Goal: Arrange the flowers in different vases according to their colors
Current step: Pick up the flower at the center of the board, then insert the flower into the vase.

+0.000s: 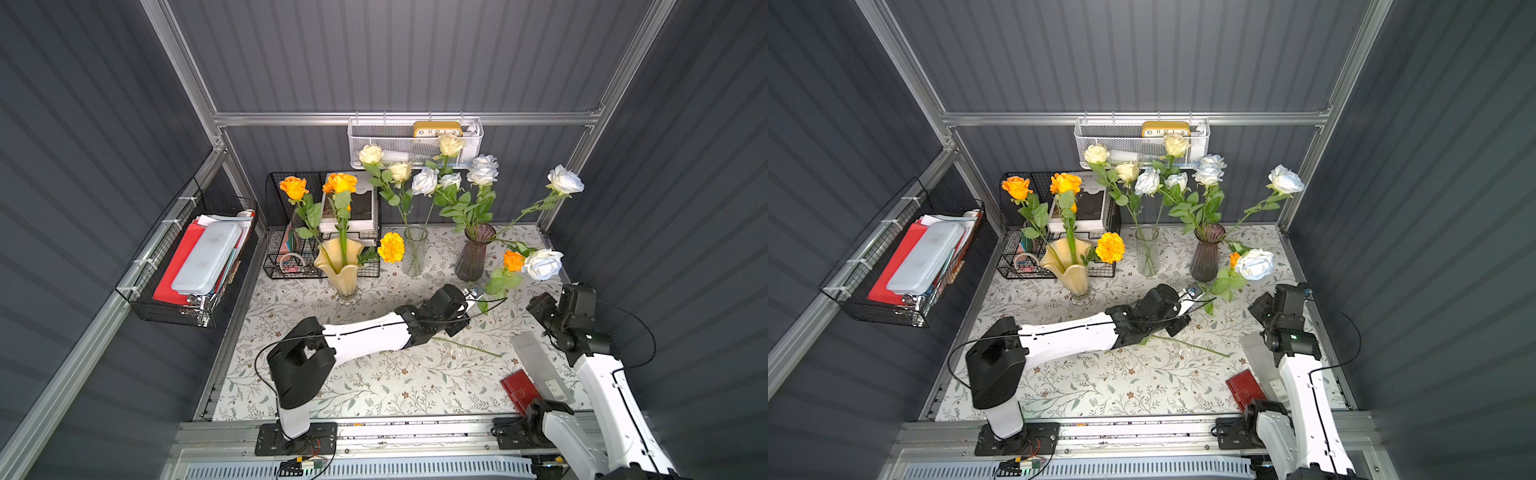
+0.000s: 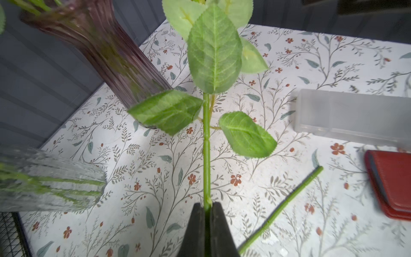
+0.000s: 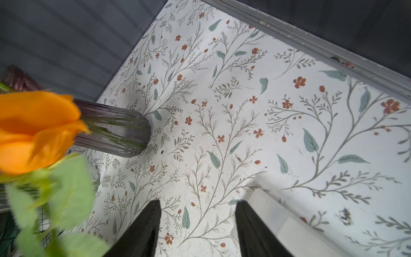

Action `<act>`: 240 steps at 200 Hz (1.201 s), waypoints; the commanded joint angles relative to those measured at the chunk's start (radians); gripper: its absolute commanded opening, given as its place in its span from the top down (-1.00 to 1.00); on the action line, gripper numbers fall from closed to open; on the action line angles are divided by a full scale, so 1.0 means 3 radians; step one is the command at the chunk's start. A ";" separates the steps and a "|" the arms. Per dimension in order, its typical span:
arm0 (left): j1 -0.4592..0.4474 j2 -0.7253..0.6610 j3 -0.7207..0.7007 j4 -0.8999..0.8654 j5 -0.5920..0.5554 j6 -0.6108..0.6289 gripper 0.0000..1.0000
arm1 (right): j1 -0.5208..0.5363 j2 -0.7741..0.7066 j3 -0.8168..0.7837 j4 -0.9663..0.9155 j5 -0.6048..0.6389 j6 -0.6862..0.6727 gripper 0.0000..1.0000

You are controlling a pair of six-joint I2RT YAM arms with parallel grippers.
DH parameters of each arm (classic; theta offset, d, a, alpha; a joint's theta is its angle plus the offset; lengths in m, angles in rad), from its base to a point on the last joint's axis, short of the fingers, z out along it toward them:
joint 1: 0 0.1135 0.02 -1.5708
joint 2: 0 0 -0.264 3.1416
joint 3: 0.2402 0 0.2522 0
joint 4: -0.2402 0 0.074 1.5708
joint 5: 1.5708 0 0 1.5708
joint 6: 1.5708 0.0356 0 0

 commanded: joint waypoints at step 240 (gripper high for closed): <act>0.1624 -0.2604 -0.0317 0.2279 0.0149 0.0379 1.00 | -0.0017 0.0470 -0.0268 0.0503 -0.1574 -0.0374 -0.18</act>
